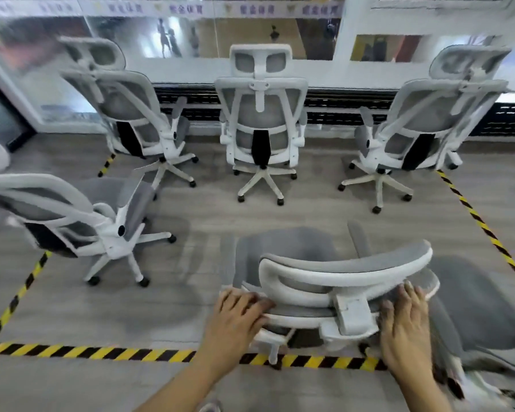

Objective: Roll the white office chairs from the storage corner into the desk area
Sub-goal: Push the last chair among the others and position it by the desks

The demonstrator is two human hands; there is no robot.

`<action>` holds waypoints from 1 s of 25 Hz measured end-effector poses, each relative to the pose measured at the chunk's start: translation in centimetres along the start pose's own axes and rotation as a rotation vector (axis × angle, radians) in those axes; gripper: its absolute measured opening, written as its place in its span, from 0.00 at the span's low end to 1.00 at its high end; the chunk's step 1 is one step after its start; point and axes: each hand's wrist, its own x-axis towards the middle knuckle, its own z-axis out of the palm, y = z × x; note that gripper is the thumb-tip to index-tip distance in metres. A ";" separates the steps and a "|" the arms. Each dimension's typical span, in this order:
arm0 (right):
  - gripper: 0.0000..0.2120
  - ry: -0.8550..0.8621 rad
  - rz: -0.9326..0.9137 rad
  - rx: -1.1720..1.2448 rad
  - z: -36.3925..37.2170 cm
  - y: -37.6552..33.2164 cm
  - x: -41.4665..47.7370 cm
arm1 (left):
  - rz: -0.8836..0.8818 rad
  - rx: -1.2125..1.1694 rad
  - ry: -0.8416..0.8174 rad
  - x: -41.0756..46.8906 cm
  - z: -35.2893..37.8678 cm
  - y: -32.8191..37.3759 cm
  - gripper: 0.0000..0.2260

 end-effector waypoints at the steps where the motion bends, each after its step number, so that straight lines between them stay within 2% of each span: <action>1: 0.32 -0.022 -0.018 0.001 0.5 -0.7 1.0 | -0.041 0.020 0.018 0.9 -0.2 -1.0 0.12; 5: 0.35 -0.100 -0.172 -0.033 3.3 -3.2 4.6 | -0.277 0.052 -0.004 3.8 -0.4 -6.2 0.18; 9: 0.31 -0.149 -0.281 -0.046 6.5 -6.9 10.0 | -0.498 -0.078 -0.046 8.7 -0.9 -11.6 0.27; 13: 0.33 -0.118 -0.280 -0.080 9.3 -9.9 15.9 | -0.498 -0.113 -0.020 13.4 -1.3 -17.0 0.29; 17: 0.36 -0.165 -0.265 -0.058 12.2 -13.1 21.2 | -0.513 -0.142 -0.050 18.4 -2.1 -22.4 0.32; 21: 0.32 -0.215 -0.221 -0.012 14.2 -15.8 26.4 | -0.519 -0.090 -0.107 23.3 -2.7 -25.9 0.33; 25: 0.29 -0.242 -0.230 0.013 15.7 -16.9 30.2 | -0.542 -0.107 -0.092 26.6 -2.8 -27.7 0.32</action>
